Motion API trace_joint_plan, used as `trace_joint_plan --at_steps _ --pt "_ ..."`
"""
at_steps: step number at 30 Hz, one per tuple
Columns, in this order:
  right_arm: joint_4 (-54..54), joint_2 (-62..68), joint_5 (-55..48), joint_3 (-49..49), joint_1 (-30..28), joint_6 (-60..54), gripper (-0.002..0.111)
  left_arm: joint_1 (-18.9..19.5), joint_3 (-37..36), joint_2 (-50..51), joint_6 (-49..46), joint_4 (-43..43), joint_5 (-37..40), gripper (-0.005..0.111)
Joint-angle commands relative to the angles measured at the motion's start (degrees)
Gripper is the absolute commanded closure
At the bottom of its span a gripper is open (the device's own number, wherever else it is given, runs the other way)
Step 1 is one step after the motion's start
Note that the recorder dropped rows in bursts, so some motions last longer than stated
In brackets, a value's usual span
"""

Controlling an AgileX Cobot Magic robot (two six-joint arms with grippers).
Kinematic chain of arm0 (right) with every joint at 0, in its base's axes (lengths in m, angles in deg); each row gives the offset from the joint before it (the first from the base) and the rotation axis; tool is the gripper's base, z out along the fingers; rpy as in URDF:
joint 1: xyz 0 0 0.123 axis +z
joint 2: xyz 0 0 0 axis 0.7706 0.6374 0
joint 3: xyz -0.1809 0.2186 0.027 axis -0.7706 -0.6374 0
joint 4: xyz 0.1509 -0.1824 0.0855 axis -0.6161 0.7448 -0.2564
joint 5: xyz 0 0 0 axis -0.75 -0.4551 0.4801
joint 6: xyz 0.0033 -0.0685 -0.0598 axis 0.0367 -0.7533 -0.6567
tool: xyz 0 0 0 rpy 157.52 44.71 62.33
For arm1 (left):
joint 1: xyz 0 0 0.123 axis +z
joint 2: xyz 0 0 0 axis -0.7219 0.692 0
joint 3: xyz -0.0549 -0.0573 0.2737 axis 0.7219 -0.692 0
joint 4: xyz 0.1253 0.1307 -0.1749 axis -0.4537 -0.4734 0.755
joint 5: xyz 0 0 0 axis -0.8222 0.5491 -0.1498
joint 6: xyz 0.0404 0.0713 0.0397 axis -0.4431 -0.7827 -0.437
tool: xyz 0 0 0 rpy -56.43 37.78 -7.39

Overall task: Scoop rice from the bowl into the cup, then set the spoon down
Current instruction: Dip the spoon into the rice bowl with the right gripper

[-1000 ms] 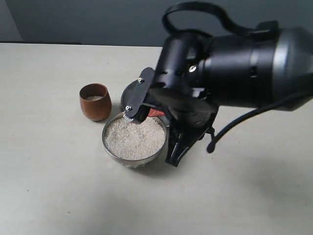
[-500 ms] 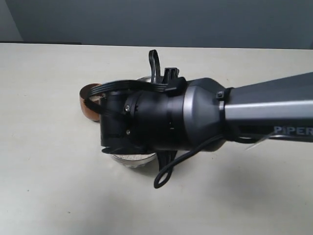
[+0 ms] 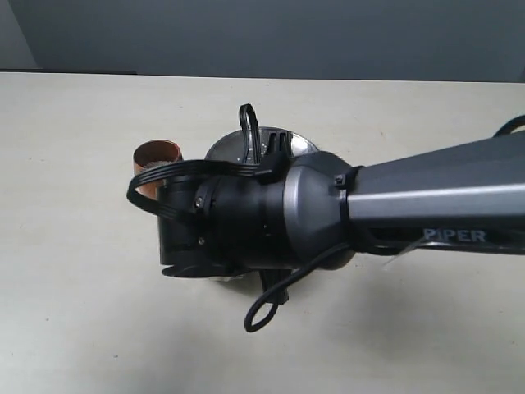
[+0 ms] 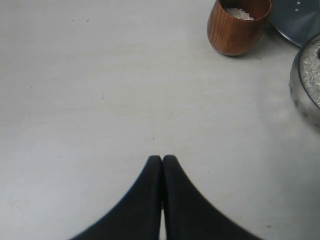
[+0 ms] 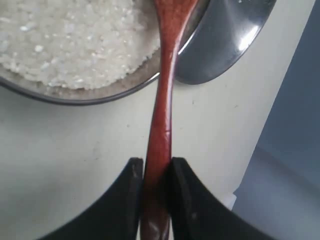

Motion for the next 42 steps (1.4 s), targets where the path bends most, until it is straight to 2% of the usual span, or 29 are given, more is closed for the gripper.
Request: trace_joint_plan --at_steps 1,6,23,34,42 --pt "-1.0 -0.1 -0.4 0.4 0.7 0.0 0.109 0.1 0.4 0.2 0.3 0.1 -0.9 0.106" --pt "-3.9 -0.1 -0.4 0.4 1.0 0.2 0.109 0.1 0.4 0.2 0.3 0.1 -0.9 0.106" --pt "-9.0 -2.2 1.9 0.4 0.9 12.0 0.109 0.1 0.4 0.2 0.3 0.1 -0.9 0.106" --pt "-15.4 -4.7 4.0 0.4 -0.8 12.4 0.109 0.1 0.4 0.2 0.3 0.1 -0.5 0.106" --pt "-14.4 -2.2 3.2 0.4 -0.8 11.1 0.109 0.1 0.4 0.2 0.3 0.1 -0.5 0.106"
